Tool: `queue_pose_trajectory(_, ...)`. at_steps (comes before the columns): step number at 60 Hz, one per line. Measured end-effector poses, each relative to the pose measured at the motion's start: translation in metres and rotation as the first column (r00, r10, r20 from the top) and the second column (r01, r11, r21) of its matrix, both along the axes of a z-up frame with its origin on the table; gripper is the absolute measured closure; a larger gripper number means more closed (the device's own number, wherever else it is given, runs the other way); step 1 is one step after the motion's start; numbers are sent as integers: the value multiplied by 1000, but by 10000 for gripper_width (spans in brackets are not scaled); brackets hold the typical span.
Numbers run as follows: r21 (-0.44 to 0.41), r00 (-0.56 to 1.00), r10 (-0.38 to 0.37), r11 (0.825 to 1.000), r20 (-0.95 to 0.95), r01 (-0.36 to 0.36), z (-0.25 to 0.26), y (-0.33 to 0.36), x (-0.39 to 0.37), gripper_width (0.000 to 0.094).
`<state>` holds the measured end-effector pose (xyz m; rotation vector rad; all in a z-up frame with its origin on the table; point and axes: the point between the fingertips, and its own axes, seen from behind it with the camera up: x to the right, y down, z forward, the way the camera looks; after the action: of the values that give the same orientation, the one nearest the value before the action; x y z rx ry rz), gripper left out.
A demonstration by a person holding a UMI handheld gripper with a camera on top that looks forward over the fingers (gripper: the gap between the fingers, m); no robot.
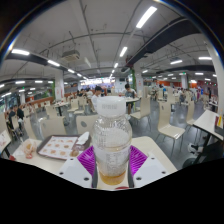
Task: Pour water
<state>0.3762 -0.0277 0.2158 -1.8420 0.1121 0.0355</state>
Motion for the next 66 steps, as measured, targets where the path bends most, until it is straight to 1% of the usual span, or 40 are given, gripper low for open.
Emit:
queue_pose_trajectory(1,-7,1000,-1,1000,26,1,-7,-9,2,537)
queue_pose_trajectory(3,-26,998,-1,1000,60,3,-30,11,11,536)
queue_pose_trajectory(7,-69,995,8,998,96,-1,-66,18,18,535)
queue_pose_trajectory(9,-93,994,16,996,105,-6,-82,11,20,535)
queue_pose_trajectory(15,-137,992,34,990,121,-17,-122,6,22,536)
queue_pose_trajectory(20,-156,992,48,987,115,-30,-144,-8,24,532)
queue_pose_trajectory(21,-165,993,48,986,112,-30,-149,-11,25,518)
queue_pose_trajectory(22,-131,993,43,991,109,-29,-143,-11,26,524)
queue_pose_trajectory(25,-118,995,34,993,99,-22,-144,-15,28,525)
queue_pose_trajectory(26,-117,995,31,993,95,-20,-149,-2,21,523)
queue_pose_trajectory(28,-117,996,23,993,86,-13,-148,-10,27,496)
queue_pose_trajectory(34,-134,998,20,991,58,-12,-145,-15,28,408)
queue_pose_trajectory(38,-182,998,19,983,59,-8,-152,-15,26,351)
queue_pose_trajectory(39,-194,998,17,981,58,-6,-151,-17,27,322)
queue_pose_trajectory(40,-204,998,16,979,57,-4,-151,-20,26,268)
queue_pose_trajectory(42,-233,999,17,973,52,-4,-150,-28,26,114)
queue_pose_trajectory(43,-248,999,18,969,49,-5,-149,-32,26,73)
queue_pose_trajectory(45,-268,999,15,963,48,-2,-145,-42,27,123)
queue_pose_trajectory(46,-273,999,13,962,51,2,-146,-39,29,123)
queue_pose_trajectory(50,-307,998,7,952,67,13,-134,-64,25,83)
queue_pose_trajectory(54,-338,997,14,941,73,11,-119,-92,18,98)
queue_pose_trajectory(58,-364,998,15,931,63,9,-104,-116,12,93)
queue_pose_trajectory(66,-404,999,-3,915,38,18,-77,-162,-1,89)
